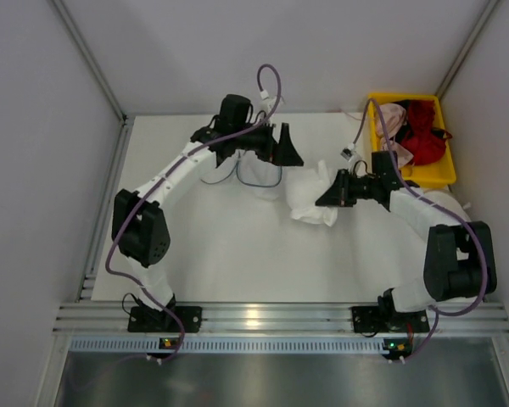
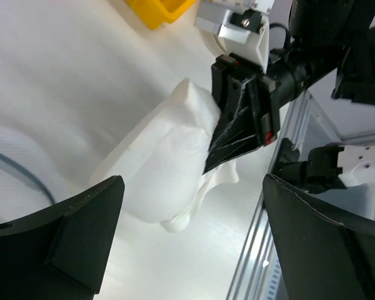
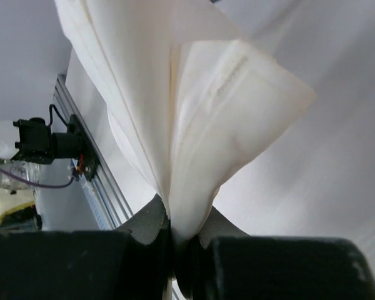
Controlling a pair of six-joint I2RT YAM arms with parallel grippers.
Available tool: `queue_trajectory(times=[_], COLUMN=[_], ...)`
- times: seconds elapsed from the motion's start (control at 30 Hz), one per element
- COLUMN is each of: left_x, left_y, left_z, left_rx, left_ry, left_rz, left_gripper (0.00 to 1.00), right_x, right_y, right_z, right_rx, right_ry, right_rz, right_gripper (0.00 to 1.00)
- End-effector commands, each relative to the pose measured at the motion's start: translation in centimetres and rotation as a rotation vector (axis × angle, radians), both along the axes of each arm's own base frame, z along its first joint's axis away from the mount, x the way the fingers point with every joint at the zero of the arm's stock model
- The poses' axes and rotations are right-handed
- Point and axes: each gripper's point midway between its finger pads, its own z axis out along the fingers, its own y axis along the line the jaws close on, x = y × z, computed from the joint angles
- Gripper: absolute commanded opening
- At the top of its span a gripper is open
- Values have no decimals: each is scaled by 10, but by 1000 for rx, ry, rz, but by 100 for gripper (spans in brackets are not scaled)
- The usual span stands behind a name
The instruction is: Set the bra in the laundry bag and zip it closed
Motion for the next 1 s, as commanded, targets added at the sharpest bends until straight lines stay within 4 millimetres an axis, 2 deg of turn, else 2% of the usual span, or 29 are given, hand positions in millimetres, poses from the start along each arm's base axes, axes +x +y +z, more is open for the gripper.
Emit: queue_trajectory(times=[0.0,0.1,0.17,0.4,0.57,0.7,0.8,0.87,0.93,0.97], left_x=[-21,-34,-39,-80,-111,-118,-116,-115,-109,-106], left_y=[23,32,35,40,38,35,33,32,31,31], left_z=[5,12,20,15,8,6,6,6,5,5], left_rx=[25,16,-3,-80,-114,-131,-134,-127,-113,-110], left_ry=[-181,-285,-338,-312,-269,-193,-180,-194,-201,-198], left_rz=[-137,-223,-260,-394,-468,-481,-481,-480,-459,-454], left_gripper=[98,98,98,98,98,91,88,78,64,48], right_x=[-11,-19,-31,-52,-51,-47,-46,-46,-50,-49], right_y=[6,22,32,55,63,71,75,80,82,84], right_z=[43,66,69,97,106,108,105,109,109,111], right_rx=[8,-7,-5,24,36,22,17,24,19,16], right_ry=[-158,-278,-286,-417,-446,-468,-463,-468,-475,-489], right_rz=[143,264,335,526,574,604,633,655,683,691], right_gripper=[0,0,0,0,0,0,0,0,0,0])
